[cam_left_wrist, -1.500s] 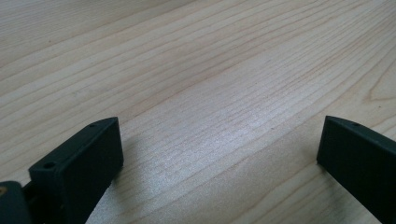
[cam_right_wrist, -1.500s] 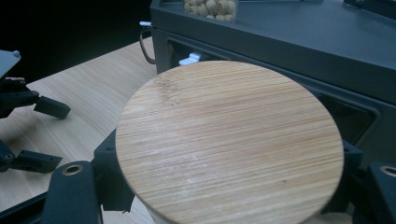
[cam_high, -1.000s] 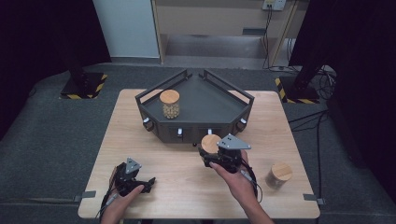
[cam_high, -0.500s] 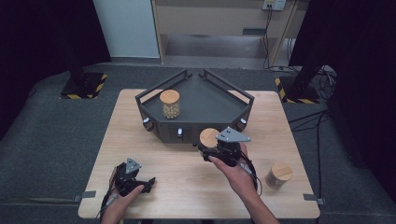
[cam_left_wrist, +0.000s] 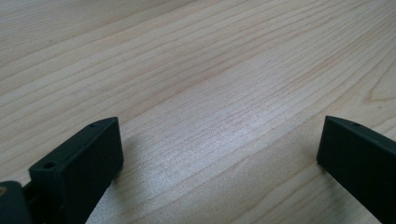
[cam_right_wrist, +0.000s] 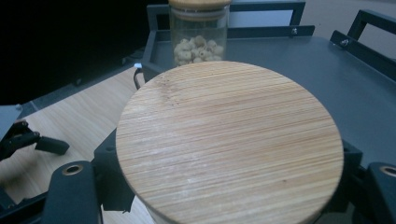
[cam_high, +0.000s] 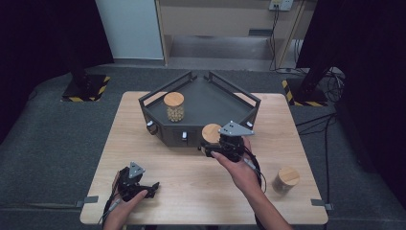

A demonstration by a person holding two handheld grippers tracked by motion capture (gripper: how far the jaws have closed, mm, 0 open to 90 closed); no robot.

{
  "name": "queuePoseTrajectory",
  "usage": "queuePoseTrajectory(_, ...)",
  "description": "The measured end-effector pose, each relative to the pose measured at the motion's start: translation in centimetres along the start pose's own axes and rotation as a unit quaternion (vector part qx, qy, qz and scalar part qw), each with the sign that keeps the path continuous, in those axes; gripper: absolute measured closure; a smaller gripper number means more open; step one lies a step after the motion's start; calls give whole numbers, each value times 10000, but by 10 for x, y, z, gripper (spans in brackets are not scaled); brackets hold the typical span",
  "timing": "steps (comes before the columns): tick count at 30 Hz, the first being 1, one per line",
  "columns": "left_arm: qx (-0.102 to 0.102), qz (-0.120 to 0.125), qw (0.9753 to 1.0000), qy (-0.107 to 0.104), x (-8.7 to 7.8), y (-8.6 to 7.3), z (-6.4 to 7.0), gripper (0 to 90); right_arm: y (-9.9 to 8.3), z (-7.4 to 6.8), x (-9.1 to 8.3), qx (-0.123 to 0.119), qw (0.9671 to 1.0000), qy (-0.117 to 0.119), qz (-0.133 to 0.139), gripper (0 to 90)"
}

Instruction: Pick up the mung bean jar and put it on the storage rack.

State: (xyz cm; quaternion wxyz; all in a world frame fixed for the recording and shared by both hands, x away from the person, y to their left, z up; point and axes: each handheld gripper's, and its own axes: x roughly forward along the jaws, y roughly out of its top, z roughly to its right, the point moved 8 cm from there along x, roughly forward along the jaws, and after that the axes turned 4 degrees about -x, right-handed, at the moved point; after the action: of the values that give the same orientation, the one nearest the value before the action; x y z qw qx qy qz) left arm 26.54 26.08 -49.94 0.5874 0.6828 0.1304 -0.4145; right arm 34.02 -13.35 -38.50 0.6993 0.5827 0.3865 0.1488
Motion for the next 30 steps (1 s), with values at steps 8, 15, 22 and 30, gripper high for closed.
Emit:
queuePoseTrajectory(8,1,-2,10000,0,0,0,0,0,16,4,2,74,9999,-56,69,254)
queuePoseTrajectory(15,2,-4,10000,-2,0,0,0,0,28,7,5,121,9998,-74,123,254)
queuePoseTrajectory(22,14,3,10000,-21,1,1,-1,0,42,9,11,81,9999,-105,102,254)
queuePoseTrajectory(30,10,4,10000,-16,1,1,-1,0,58,11,16,43,9998,-142,103,254)
